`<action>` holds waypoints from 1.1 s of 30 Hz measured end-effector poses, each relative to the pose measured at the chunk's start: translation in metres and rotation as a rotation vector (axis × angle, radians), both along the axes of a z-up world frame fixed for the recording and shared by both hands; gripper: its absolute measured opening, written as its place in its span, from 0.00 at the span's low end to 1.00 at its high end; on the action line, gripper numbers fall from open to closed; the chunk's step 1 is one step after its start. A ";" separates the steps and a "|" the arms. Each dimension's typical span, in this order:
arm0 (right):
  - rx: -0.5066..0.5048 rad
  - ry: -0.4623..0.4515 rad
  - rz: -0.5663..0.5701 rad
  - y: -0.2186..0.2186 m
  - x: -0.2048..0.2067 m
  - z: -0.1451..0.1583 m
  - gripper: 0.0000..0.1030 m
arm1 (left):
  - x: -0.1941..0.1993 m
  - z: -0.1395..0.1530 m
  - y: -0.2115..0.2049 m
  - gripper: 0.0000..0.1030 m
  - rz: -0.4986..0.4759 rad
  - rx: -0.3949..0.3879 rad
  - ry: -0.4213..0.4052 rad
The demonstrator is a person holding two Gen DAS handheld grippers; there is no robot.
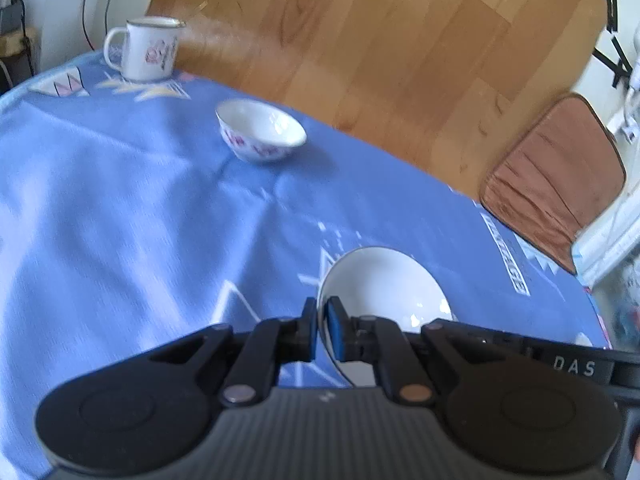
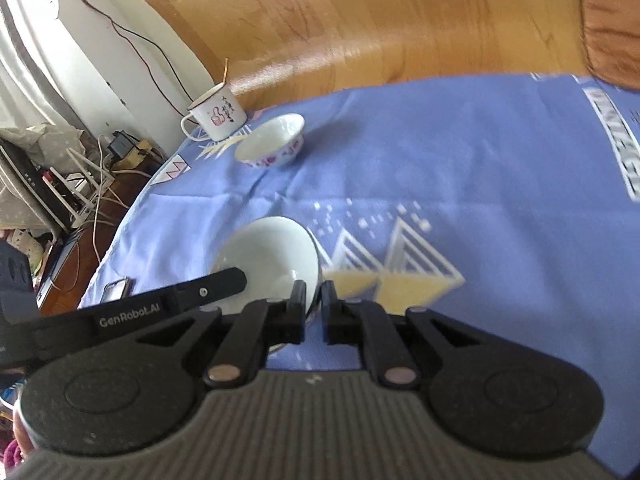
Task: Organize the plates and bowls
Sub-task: 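Grip a second white bowl rim with both grippers, then carry the second bowl to the window and lower it into the first bowl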
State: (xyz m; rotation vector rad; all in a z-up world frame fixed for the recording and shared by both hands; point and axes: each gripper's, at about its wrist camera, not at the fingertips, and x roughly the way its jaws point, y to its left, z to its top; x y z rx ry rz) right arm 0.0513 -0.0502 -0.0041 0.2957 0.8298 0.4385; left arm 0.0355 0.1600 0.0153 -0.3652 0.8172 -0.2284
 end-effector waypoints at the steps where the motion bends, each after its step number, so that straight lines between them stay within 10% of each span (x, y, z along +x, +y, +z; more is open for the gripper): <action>1: 0.004 0.007 -0.003 -0.004 -0.003 -0.002 0.10 | -0.003 -0.001 -0.003 0.07 -0.007 -0.003 0.006; 33: 0.010 -0.109 -0.077 -0.052 -0.045 -0.013 0.12 | -0.013 0.007 -0.079 0.15 -0.094 0.146 -0.031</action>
